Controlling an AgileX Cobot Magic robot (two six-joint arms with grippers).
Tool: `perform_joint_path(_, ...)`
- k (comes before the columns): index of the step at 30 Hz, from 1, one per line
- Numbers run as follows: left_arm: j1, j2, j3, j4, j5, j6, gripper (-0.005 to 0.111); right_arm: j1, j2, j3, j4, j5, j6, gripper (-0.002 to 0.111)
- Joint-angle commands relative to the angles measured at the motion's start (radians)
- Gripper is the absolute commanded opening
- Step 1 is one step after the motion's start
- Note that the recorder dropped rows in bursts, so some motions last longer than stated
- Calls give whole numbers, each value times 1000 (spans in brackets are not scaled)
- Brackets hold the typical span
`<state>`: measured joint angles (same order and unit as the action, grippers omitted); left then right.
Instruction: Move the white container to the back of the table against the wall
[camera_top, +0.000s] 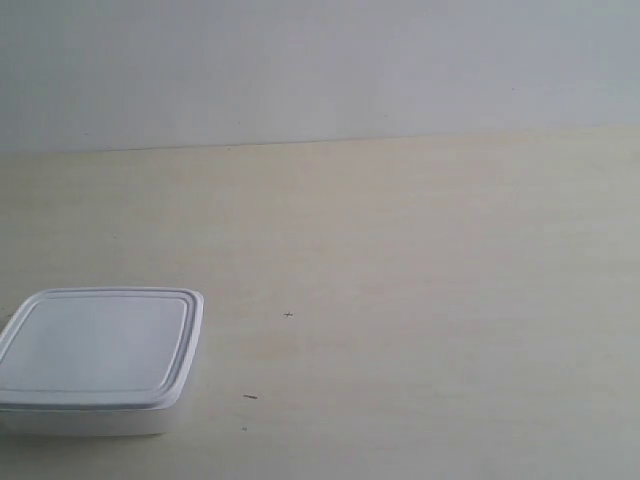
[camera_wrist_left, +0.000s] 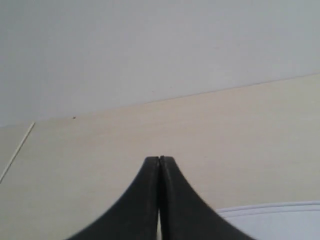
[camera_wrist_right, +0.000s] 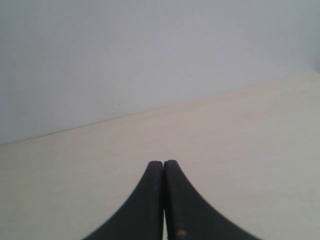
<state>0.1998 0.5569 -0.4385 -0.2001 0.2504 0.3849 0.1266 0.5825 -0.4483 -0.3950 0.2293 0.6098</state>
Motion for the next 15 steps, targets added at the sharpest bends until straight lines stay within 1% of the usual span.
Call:
perform_joint_path(1,-85,1,-9,-143,-7,-6,0,-1,31,5,-4,-211,-6,0)
perform_joint_path(2,-108,1,-9,-216,0,-6,0,1,49,5,-2,-238,27,0)
perform_joint_path(4,-136,1,-9,-287,3,-6,0,1,78,5,4,-235,109,0)
perform_joint_path(5,-143,1,-9,-294,3,-6,0,1,92,5,4,-221,138,0)
perform_joint_path(6,-165,1,-9,-314,3,-6,0,1,118,5,4,-181,182,0)
perform_joint_path(8,-184,1,-9,-333,5,-6,0,1,143,5,4,-131,201,0)
perform_joint_path(12,-217,3,-9,-473,3,-8,0,4,171,5,61,-95,202,0)
perform_joint_path(15,-246,3,-7,-505,14,-8,0,60,176,5,65,-97,202,0)
